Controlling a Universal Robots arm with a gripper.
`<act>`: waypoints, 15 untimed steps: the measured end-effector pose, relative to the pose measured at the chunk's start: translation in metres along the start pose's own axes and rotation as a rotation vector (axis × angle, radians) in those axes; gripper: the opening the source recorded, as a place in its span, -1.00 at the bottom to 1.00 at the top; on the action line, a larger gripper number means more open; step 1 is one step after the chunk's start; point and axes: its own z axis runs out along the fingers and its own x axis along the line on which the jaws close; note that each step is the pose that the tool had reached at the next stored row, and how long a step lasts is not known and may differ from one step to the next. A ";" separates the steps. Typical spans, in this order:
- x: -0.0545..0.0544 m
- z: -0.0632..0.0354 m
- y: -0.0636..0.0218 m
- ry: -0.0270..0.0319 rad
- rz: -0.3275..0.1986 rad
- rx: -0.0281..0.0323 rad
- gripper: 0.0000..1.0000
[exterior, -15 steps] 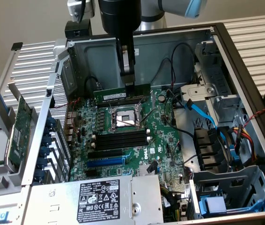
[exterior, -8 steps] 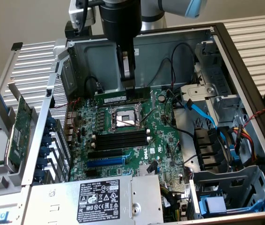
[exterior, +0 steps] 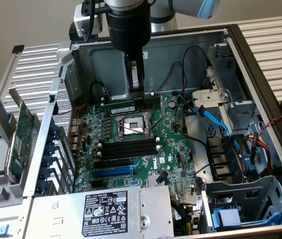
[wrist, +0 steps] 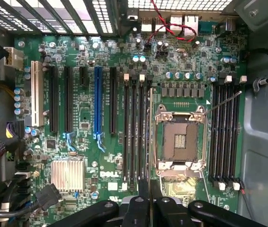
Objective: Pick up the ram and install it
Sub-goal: 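Insert the ram into the slot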
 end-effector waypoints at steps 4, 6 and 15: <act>0.006 0.0022 0.0000 -0.0013 0.000 0.0000 -0.74; 0.009 0.0033 0.0000 -0.0016 0.001 0.0000 -0.74; 0.012 0.0079 0.0004 -0.0004 0.008 0.0001 -0.74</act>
